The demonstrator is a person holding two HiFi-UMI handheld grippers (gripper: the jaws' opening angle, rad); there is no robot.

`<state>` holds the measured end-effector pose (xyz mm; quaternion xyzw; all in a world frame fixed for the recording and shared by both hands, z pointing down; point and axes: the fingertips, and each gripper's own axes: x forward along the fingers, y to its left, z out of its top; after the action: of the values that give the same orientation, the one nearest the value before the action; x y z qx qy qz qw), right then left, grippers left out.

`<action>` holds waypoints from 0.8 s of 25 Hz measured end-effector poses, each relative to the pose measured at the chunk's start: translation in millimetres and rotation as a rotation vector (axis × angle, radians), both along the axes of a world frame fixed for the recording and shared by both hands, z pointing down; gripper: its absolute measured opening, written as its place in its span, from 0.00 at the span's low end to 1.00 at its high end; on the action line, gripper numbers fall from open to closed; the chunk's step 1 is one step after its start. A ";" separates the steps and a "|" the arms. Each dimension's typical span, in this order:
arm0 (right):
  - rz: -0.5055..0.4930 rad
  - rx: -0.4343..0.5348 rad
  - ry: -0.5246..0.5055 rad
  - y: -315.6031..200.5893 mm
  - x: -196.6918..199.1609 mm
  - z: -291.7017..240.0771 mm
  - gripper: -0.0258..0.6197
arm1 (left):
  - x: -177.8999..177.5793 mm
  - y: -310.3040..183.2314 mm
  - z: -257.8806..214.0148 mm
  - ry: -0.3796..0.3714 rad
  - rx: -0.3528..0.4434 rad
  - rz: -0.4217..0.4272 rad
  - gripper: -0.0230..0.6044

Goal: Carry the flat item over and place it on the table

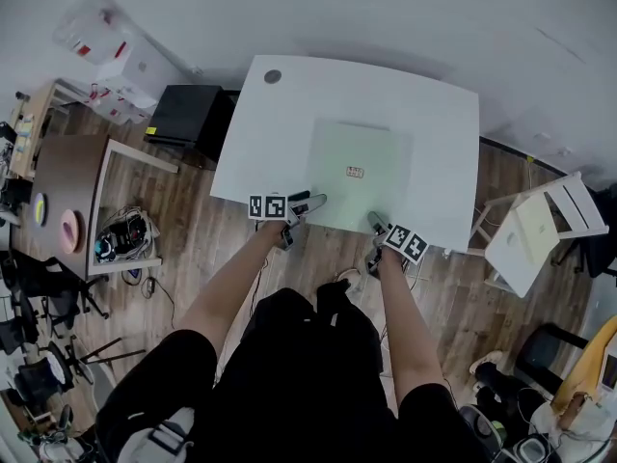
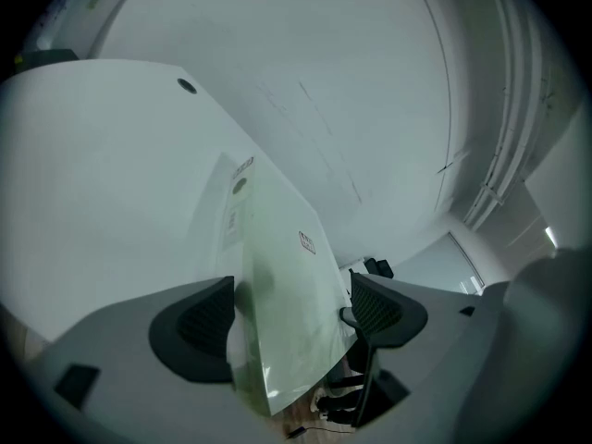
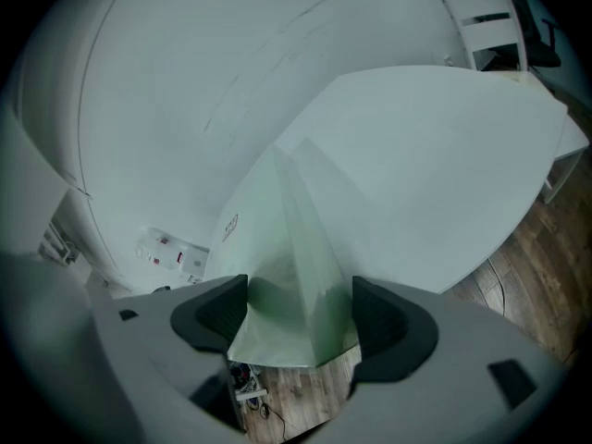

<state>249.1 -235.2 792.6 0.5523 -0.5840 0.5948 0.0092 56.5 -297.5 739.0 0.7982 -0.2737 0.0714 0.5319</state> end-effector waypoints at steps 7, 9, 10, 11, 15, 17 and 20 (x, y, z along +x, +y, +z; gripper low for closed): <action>0.005 0.031 -0.050 3.4 3.5 -14.9 0.59 | -7.3 3.8 -7.7 0.040 0.009 -0.013 0.65; 0.014 0.093 -0.061 4.1 6.3 -35.1 0.59 | -9.0 7.1 -21.2 0.025 0.059 0.008 0.65; 0.002 0.133 -0.061 6.1 5.1 -46.6 0.59 | -9.6 12.5 -28.2 0.017 0.084 0.019 0.65; -0.021 0.176 -0.059 8.9 1.9 -59.2 0.59 | -9.3 20.4 -34.3 0.012 0.104 0.032 0.65; -0.115 0.344 -0.023 22.4 -22.7 -115.0 0.59 | -5.8 54.1 -73.0 0.008 0.226 0.051 0.65; -0.136 0.412 -0.005 30.9 -40.3 -141.3 0.59 | -7.6 71.1 -97.1 0.012 0.292 0.039 0.64; -0.115 0.491 0.000 55.2 -58.6 -184.9 0.59 | 3.8 112.2 -129.1 0.050 0.365 0.107 0.64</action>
<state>190.5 -180.0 607.7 0.5038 -0.7414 0.4337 -0.0916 60.2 -185.3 609.9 0.8964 -0.2257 0.0290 0.3804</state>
